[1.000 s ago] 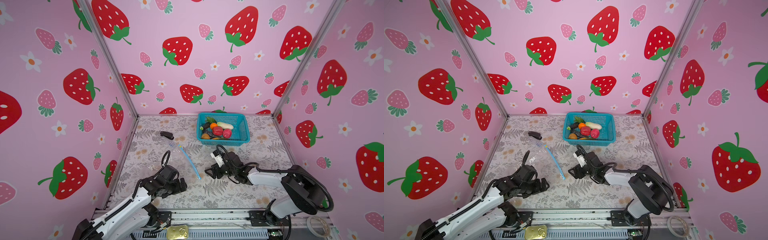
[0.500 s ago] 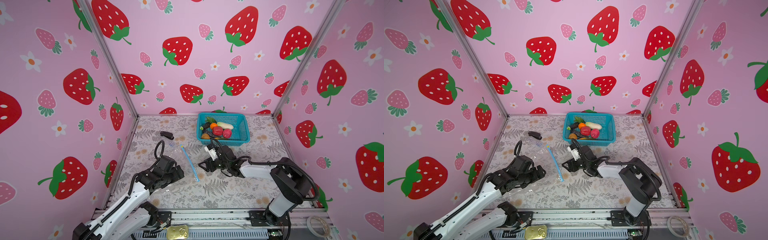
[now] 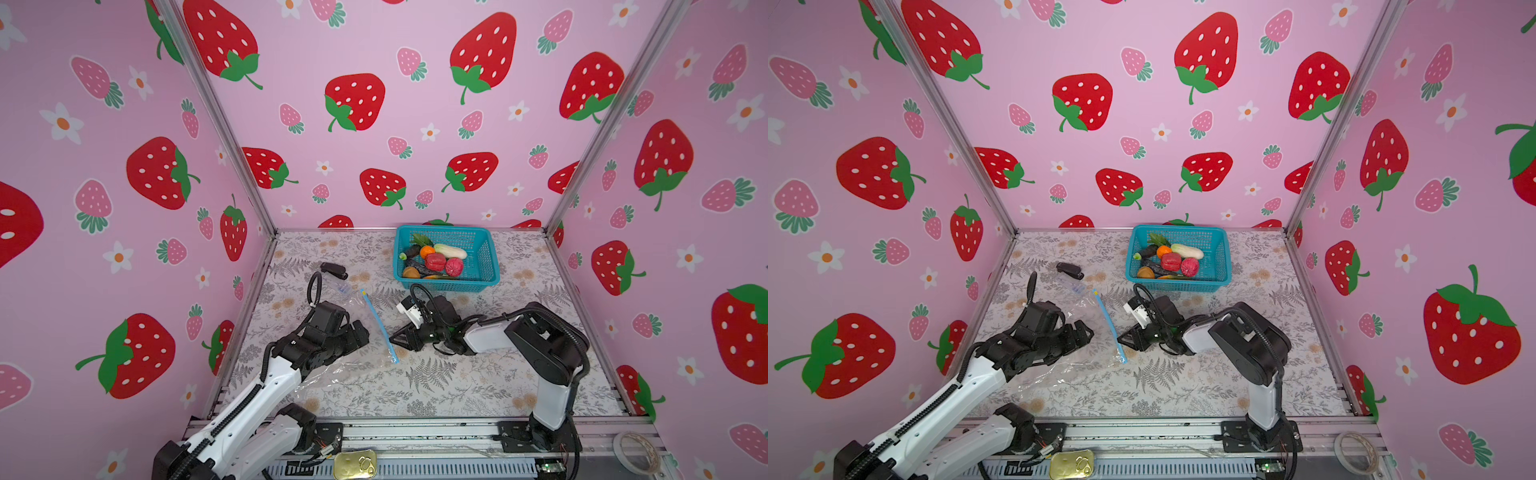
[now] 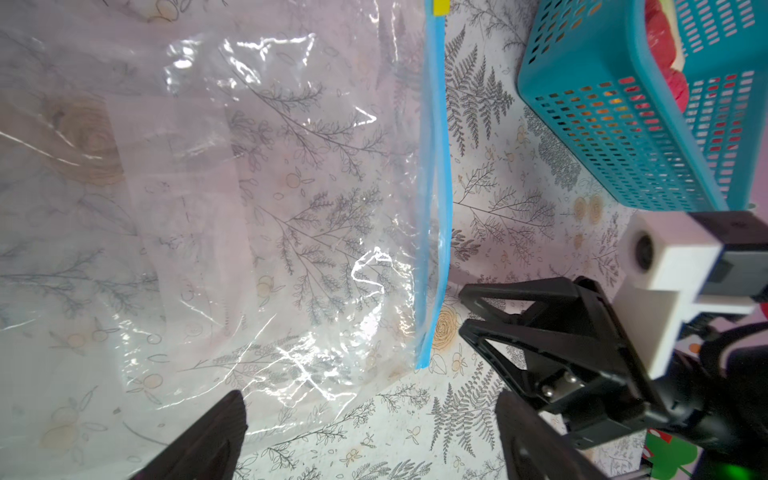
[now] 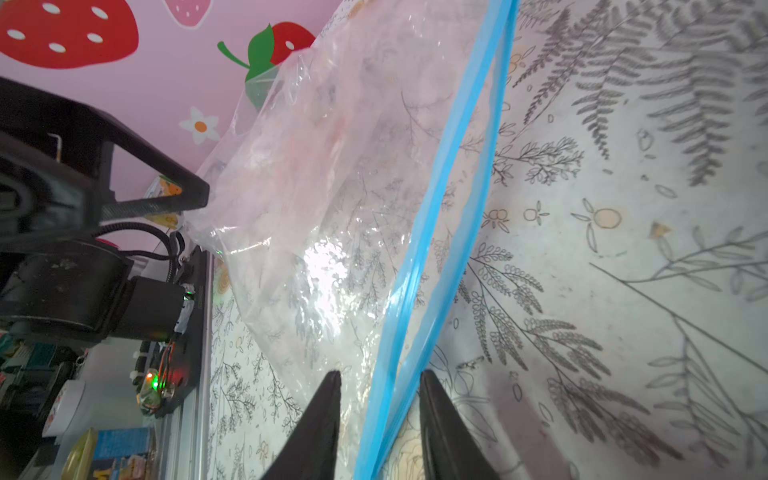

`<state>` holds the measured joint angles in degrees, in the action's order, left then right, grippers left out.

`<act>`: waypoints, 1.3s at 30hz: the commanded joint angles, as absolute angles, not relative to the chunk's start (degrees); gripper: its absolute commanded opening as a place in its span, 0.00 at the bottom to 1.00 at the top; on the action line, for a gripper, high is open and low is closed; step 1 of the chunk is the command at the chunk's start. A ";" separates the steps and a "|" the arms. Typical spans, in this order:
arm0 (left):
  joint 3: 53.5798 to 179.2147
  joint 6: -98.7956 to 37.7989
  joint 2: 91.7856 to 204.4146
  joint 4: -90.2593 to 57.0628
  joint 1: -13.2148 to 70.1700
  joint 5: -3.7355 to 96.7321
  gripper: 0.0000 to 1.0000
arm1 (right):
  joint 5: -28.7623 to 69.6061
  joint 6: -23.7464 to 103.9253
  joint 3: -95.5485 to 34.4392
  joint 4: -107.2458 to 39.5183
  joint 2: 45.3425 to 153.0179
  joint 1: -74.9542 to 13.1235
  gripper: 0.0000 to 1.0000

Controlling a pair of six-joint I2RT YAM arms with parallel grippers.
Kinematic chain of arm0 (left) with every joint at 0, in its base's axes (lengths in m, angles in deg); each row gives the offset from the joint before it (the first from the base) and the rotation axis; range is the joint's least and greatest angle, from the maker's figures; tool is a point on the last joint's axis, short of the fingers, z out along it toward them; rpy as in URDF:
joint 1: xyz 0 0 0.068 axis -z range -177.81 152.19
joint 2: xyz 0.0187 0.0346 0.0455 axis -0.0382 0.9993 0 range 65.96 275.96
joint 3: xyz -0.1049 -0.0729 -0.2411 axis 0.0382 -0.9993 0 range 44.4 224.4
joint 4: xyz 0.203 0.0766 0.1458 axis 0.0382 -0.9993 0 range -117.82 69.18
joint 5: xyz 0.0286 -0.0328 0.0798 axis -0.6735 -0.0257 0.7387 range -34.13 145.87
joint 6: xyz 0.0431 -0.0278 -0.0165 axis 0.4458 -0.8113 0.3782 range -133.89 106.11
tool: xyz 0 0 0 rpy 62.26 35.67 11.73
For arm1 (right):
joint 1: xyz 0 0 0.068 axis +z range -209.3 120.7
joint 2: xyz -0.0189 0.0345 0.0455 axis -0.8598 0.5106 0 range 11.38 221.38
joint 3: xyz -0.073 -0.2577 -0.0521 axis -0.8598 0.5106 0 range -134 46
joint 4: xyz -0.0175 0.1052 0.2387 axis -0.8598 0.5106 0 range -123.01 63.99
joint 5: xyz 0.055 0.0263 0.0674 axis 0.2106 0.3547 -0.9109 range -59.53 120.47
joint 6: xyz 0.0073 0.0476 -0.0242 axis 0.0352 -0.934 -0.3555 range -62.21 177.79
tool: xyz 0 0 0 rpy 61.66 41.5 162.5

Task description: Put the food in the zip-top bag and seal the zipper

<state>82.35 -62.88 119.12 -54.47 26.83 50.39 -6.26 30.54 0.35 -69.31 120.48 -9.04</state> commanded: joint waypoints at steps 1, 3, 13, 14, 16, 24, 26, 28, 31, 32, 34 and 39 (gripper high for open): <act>82.33 -60.92 119.72 -52.48 25.37 46.94 0.96 | -9.57 31.09 -1.67 -73.18 122.53 -8.51 0.30; 81.64 -60.77 119.83 -52.20 24.72 46.33 0.96 | -10.00 31.16 -2.12 -73.18 123.22 -8.37 0.29; 78.09 -61.34 120.88 -49.30 23.38 44.63 0.97 | -11.76 31.25 -3.79 -72.92 125.27 -7.45 0.24; 77.68 -61.50 120.89 -48.85 23.42 44.54 0.97 | -11.76 31.25 -3.90 -72.92 125.52 -7.36 0.24; 76.79 -61.61 121.11 -48.12 23.45 44.36 0.97 | -11.80 31.14 -4.10 -72.83 126.05 -7.21 0.24; 73.87 -61.88 120.63 -46.97 23.27 45.01 0.97 | -11.17 31.10 -3.84 -72.32 126.25 -7.31 0.27; 73.37 -61.88 120.28 -47.01 23.07 45.15 0.97 | -10.82 31.29 -3.28 -71.74 125.27 -7.58 0.31; 72.82 -61.88 119.97 -46.99 22.91 45.28 0.97 | -10.71 31.25 -2.79 -71.79 124.30 -8.17 0.35; 71.79 -61.87 119.42 -46.80 22.42 45.22 0.97 | -10.66 31.32 -2.67 -71.77 123.95 -8.63 0.36; 71.44 -61.85 119.31 -46.62 22.24 45.25 0.97 | -10.79 31.33 -3.01 -71.62 124.13 -8.64 0.36; 71.12 -61.84 119.14 -46.48 21.95 45.17 0.97 | -11.43 30.95 -3.76 -71.82 124.74 -8.45 0.37; 70.53 -61.88 119.04 -46.05 21.82 44.99 0.97 | -12.50 30.72 -5.01 -72.13 125.43 -7.37 0.32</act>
